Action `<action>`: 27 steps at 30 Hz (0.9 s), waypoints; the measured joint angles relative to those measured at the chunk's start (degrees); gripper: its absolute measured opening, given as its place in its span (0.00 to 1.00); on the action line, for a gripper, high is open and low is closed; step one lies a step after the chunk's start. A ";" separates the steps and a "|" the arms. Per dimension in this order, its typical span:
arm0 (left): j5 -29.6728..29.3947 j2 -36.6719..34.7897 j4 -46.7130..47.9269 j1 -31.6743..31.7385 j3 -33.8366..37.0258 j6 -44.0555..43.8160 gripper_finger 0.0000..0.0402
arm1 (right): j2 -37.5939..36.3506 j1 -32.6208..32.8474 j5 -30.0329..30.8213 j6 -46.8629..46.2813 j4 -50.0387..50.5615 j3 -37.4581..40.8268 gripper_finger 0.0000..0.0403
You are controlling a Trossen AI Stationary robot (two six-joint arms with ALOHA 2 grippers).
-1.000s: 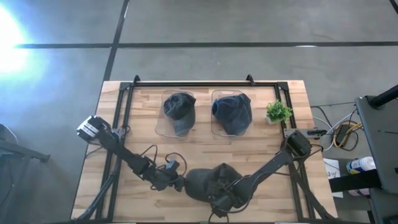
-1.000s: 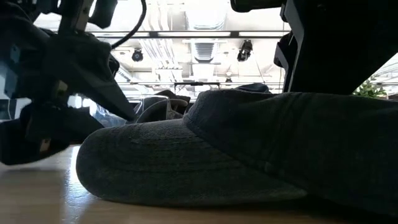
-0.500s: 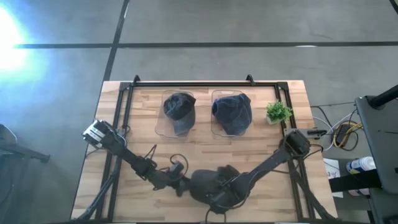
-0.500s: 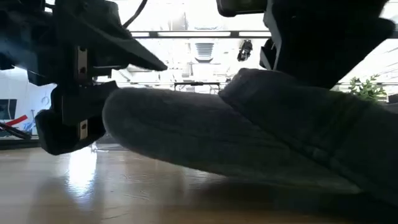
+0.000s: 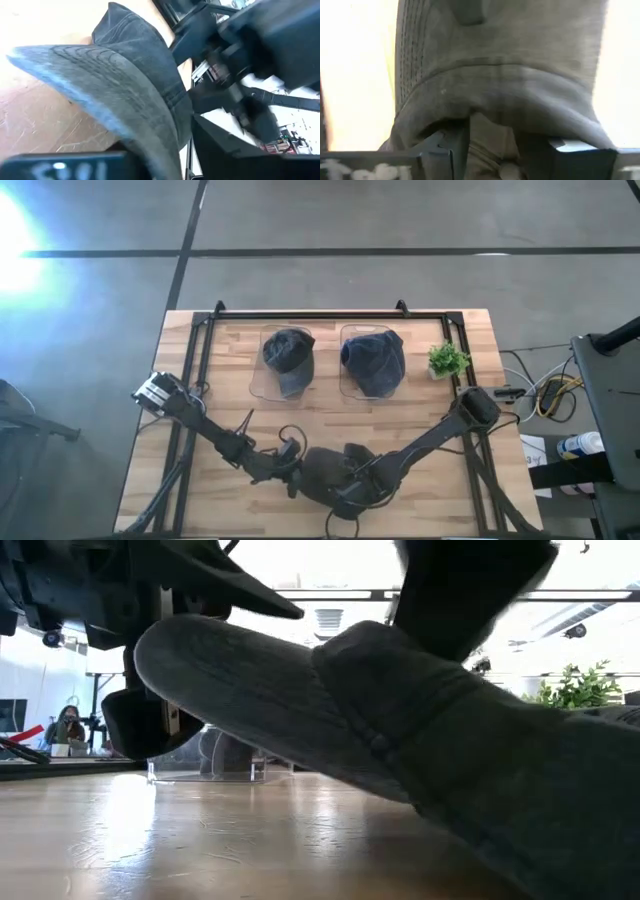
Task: Pick & Place hat
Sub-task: Put the black cap into the left transparent bin
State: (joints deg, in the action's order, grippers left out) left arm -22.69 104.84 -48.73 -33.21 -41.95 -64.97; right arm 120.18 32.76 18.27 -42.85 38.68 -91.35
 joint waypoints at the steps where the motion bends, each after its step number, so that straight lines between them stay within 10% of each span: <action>1: 0.38 -0.04 0.06 0.00 -0.02 -0.02 0.24 | -0.80 0.33 0.19 -0.39 0.65 0.00 0.35; 6: 0.74 -0.10 -0.88 0.00 -0.93 1.37 0.03 | -6.19 2.98 4.38 -5.50 4.38 -0.02 0.35; 17: -5.81 -18.25 6.54 -0.11 -4.03 19.19 0.01 | -18.89 14.44 18.67 -47.80 34.82 0.18 0.35; 22: -7.48 -27.83 45.69 -1.03 -20.86 37.78 0.01 | -20.11 16.12 19.60 -55.85 44.34 0.29 0.35; 27: -12.55 -21.56 93.53 -1.79 -43.71 50.45 0.01 | -22.16 15.69 24.86 -60.49 50.82 0.20 0.35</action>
State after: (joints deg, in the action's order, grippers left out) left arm -35.24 83.27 44.80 -35.00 -85.66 -14.52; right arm 98.02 48.45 43.13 -103.34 89.51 -91.15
